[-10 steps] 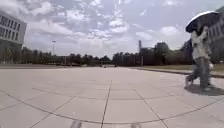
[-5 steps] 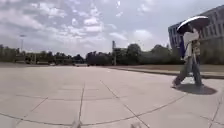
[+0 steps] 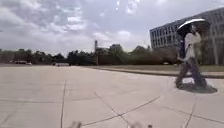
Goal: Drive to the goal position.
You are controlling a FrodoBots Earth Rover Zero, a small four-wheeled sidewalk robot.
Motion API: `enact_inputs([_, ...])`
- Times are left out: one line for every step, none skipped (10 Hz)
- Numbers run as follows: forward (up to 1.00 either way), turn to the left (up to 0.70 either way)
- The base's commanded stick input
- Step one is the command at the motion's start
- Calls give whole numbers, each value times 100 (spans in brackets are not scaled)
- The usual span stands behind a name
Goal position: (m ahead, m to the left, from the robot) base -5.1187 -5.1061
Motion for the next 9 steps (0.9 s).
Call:
enact_inputs([0, -70])
enact_inputs([0, -70])
enact_inputs([0, -70])
enact_inputs([0, -70])
enact_inputs([0, -70])
enact_inputs([0, -70])
enact_inputs([0, -70])
enact_inputs([0, -70])
enact_inputs([0, -70])
